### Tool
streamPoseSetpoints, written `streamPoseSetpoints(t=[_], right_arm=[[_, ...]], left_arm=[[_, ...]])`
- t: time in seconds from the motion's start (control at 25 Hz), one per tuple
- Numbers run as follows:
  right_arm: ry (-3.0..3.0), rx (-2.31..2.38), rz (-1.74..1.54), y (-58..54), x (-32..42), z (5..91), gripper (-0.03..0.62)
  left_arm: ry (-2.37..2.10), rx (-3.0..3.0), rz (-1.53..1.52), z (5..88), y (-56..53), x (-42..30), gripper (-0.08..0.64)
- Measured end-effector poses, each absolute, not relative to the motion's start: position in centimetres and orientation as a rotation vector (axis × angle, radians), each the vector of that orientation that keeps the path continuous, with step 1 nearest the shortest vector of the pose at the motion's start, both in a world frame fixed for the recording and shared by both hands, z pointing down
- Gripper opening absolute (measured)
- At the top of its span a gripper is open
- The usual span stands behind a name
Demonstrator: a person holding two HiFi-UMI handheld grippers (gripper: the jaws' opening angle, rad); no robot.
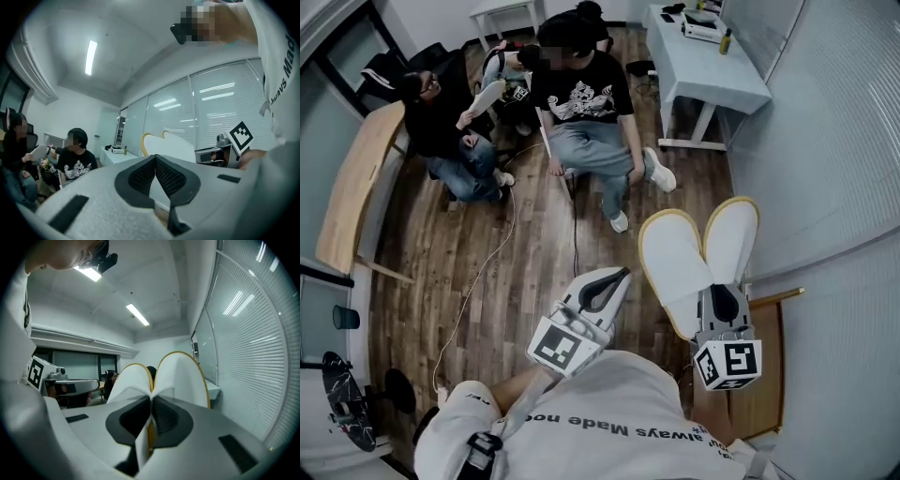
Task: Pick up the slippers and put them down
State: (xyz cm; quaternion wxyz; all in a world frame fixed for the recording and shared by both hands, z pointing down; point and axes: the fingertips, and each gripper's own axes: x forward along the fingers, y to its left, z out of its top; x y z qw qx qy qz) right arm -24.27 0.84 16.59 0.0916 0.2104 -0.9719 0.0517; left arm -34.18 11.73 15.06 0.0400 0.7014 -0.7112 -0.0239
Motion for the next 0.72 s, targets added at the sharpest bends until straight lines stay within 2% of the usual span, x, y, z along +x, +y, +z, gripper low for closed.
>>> streamPoseSetpoints(t=[0.4, 0.72], right_arm=[[-2.924, 0.416, 0.152, 6.8, -34.3, 17.9, 0.023], [-2.927, 0.339, 0.138, 7.3, -36.3, 18.3, 0.023]], left_arm=[[-2.359, 1.979, -0.08, 16.3, 19.5, -42.9, 0.011], [-2.396, 1.876, -0.11, 17.1, 20.8, -44.3, 0.011]])
